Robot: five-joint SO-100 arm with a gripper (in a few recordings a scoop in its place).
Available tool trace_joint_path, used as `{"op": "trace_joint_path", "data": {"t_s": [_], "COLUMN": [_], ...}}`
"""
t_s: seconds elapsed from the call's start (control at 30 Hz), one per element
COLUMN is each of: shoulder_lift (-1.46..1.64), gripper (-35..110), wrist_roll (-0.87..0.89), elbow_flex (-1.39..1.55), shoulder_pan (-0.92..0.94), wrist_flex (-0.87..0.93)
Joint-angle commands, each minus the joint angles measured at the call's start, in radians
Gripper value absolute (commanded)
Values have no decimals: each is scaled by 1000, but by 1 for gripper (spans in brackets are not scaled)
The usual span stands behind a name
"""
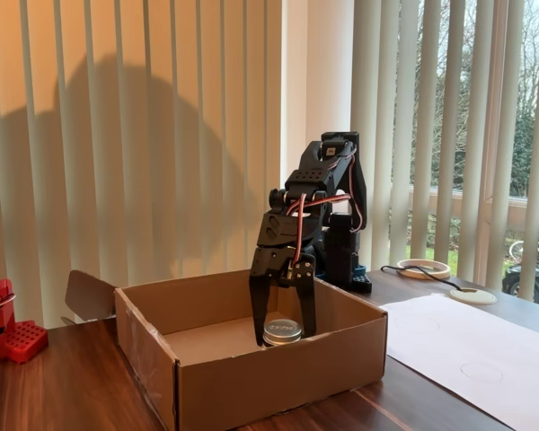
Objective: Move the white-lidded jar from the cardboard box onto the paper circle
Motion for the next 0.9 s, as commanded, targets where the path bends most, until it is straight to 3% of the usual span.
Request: {"op": "trace_joint_path", "data": {"t_s": [0.0,0.6,0.87], "shoulder_lift": [81,486,629], "gripper": [12,8,7], "wrist_roll": [8,130,265], "elbow_flex": [-74,-38,-6], "shoulder_pan": [5,-80,-305], "wrist_flex": [-15,-6,3]}}
